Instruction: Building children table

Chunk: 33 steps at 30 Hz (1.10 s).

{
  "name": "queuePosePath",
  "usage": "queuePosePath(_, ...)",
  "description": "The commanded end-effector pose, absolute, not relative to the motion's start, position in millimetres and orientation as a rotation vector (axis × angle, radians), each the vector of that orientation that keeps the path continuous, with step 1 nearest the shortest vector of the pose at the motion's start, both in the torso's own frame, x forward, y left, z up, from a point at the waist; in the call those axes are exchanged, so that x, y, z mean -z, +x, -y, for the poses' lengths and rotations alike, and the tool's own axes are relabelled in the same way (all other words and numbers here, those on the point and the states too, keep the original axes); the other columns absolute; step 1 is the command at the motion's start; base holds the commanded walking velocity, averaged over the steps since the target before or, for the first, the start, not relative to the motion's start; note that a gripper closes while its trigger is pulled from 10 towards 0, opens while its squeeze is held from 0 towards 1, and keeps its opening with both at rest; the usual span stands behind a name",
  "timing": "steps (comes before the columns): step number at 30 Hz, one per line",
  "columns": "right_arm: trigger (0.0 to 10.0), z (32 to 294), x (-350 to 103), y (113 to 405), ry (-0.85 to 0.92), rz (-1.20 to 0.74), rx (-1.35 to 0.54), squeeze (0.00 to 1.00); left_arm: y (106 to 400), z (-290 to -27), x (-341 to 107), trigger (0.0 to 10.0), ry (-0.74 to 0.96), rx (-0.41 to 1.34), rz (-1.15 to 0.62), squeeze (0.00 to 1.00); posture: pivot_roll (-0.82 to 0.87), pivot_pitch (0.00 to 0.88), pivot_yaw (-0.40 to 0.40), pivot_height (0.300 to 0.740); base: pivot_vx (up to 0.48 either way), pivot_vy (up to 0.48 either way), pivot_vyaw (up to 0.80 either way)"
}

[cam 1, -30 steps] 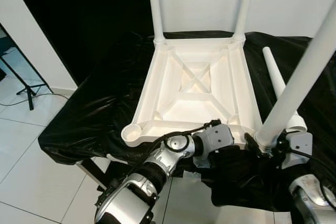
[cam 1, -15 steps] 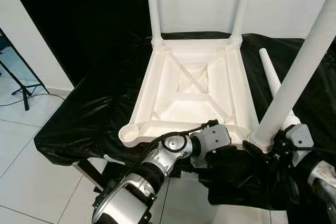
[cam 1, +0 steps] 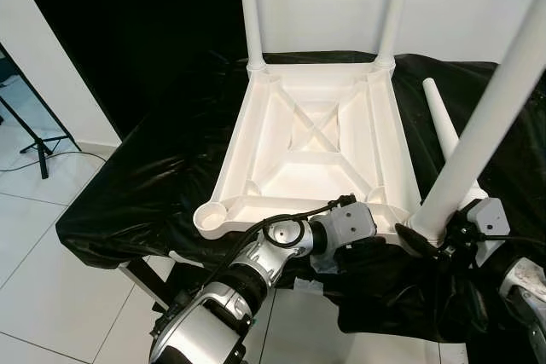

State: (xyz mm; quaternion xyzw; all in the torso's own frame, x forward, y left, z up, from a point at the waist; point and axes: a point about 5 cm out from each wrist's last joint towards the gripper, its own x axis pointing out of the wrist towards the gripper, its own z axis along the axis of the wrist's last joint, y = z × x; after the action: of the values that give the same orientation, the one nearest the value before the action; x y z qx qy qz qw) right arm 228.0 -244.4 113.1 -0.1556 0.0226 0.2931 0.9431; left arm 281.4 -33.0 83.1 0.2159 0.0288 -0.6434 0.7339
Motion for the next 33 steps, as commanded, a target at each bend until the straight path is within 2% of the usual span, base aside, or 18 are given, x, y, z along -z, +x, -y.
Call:
queuePosePath(1,0.0,235,-107,224,-0.286,-0.044,-0.648,0.00,269,19,-49,10.0,0.498,1.432,-0.247,0.00,0.04,0.000,0.047,0.740,0.000,0.000,0.00)
queuePosePath(4,0.0,234,-102,221,-0.236,-0.046,-0.603,0.00,270,20,-50,10.0,0.500,1.435,-0.243,0.00,0.04,0.000,0.046,0.740,0.000,0.000,0.00)
queuePosePath(7,0.0,229,-97,220,-0.159,-0.007,-0.419,0.00,270,21,-50,10.0,0.501,1.435,-0.241,0.00,0.05,0.000,0.044,0.740,0.000,0.000,0.00)
queuePosePath(8,0.0,229,-97,220,-0.159,-0.007,-0.419,0.00,270,21,-50,10.0,0.501,1.435,-0.241,0.00,0.05,0.000,0.044,0.740,0.000,0.000,0.00)
queuePosePath(9,0.0,228,-95,219,-0.135,0.018,-0.270,0.00,270,20,-50,10.0,0.501,1.434,-0.242,0.00,0.05,0.000,0.042,0.740,0.000,0.000,0.00)
queuePosePath(10,0.0,228,-95,218,-0.121,0.027,-0.201,0.00,270,20,-50,10.0,0.501,1.433,-0.243,0.00,0.05,0.000,0.042,0.740,0.000,0.000,0.00)
queuePosePath(11,0.0,228,-95,218,-0.121,0.027,-0.201,0.00,270,20,-50,10.0,0.501,1.433,-0.243,0.00,0.05,0.000,0.042,0.740,0.000,0.000,0.00)
queuePosePath(12,0.0,227,-93,215,-0.109,0.036,-0.096,0.00,270,20,-50,10.0,0.501,1.431,-0.244,0.00,0.05,0.000,0.039,0.740,0.000,0.000,0.00)
queuePosePath(13,0.0,227,-93,215,-0.109,0.036,-0.096,0.00,270,20,-50,10.0,0.501,1.431,-0.244,0.00,0.05,0.000,0.039,0.740,0.000,0.000,0.00)
queuePosePath(14,0.0,224,-90,212,-0.099,0.042,0.012,0.00,270,19,-50,10.0,0.502,1.430,-0.244,0.00,0.05,0.000,0.038,0.740,0.000,0.000,0.00)
queuePosePath(15,0.0,224,-90,212,-0.099,0.042,0.012,0.00,270,19,-50,10.0,0.502,1.430,-0.244,0.00,0.05,0.000,0.038,0.740,0.000,0.000,0.00)
queuePosePath(17,0.0,217,-89,208,-0.102,0.061,0.133,0.00,270,19,-49,10.0,0.503,1.430,-0.245,0.00,0.06,0.000,0.042,0.740,0.000,0.000,0.00)
queuePosePath(29,0.0,210,-89,207,-0.078,0.072,0.200,0.00,270,16,-48,10.0,0.510,1.436,-0.251,0.00,0.06,0.000,0.046,0.740,0.000,0.000,0.00)
queuePosePath(30,8.5,207,-90,208,-0.088,0.072,0.191,0.00,270,16,-48,10.0,0.512,1.437,-0.252,0.00,0.05,0.000,0.050,0.740,0.000,0.000,0.00)
queuePosePath(31,8.5,207,-90,208,-0.088,0.072,0.191,0.00,270,16,-48,10.0,0.512,1.437,-0.252,0.00,0.05,0.000,0.050,0.740,0.000,0.000,0.00)
queuePosePath(32,10.0,205,-90,209,-0.099,0.073,0.180,1.00,270,16,-48,10.0,0.513,1.438,-0.252,0.00,0.05,0.000,0.050,0.740,0.000,0.000,0.00)
queuePosePath(33,10.0,203,-92,210,-0.100,0.079,0.149,1.00,270,17,-48,10.0,0.513,1.438,-0.251,0.00,0.05,0.000,0.050,0.740,0.000,0.000,0.00)
